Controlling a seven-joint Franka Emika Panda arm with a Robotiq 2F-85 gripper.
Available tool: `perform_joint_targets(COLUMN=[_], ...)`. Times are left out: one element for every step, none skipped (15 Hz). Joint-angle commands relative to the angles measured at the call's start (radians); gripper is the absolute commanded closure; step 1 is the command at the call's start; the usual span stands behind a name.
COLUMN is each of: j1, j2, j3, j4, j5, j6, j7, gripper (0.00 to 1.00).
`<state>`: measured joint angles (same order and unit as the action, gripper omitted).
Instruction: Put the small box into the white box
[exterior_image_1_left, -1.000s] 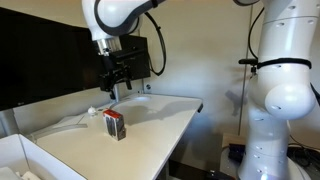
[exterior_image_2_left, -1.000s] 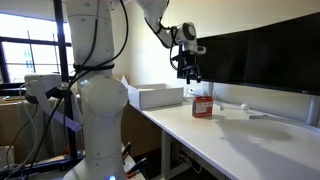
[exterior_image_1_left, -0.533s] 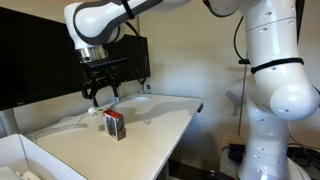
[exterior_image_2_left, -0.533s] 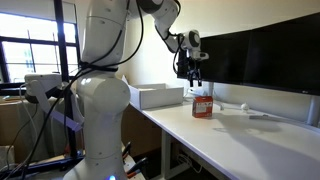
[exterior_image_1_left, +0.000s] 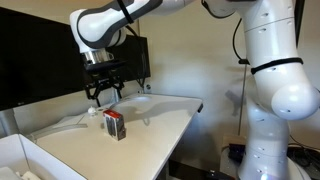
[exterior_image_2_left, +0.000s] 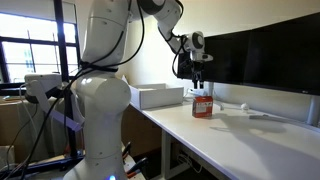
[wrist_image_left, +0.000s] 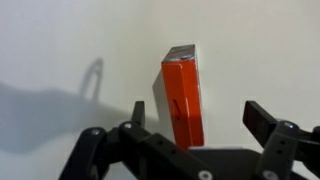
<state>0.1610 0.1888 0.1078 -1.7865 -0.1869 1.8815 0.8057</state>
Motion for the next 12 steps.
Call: perform_joint_targets(j1=[0.000,-0.002,0.002,0.007,0.007,0.008,0.009,0.009,0.009,0.009,0.009,0.009], j2=[0.001,0.008,0.016,0.013,0.017,0.020,0.021,0.021,0.021,0.021,0.021,0.021], j3=[-0.021,-0.019,-0.019,-0.024,-0.025,-0.024,-0.024,-0.024,-0.024,-0.024,-0.024,-0.024], j4=[-0.016,-0.008,0.003,0.003,0.003,0.003,0.003,0.003,0.003,0.004,0.004,0.004], j5=[0.017,0.019,0.007,0.003,0.003,0.003,0.003,0.003,0.003,0.003,0.003,0.003], j6=[0.009,0.000,-0.020,-0.006,-0.007,-0.007,-0.007,-0.007,-0.007,-0.007,-0.007,-0.007], j7=[0.011,-0.046,-0.071,-0.025,-0.037,-0.041,-0.043,-0.044,-0.045,-0.045,-0.046,-0.046], gripper=[0.00,0.00,0.00,0.00,0.00,0.00,0.00,0.00,0.00,0.00,0.00,0.00])
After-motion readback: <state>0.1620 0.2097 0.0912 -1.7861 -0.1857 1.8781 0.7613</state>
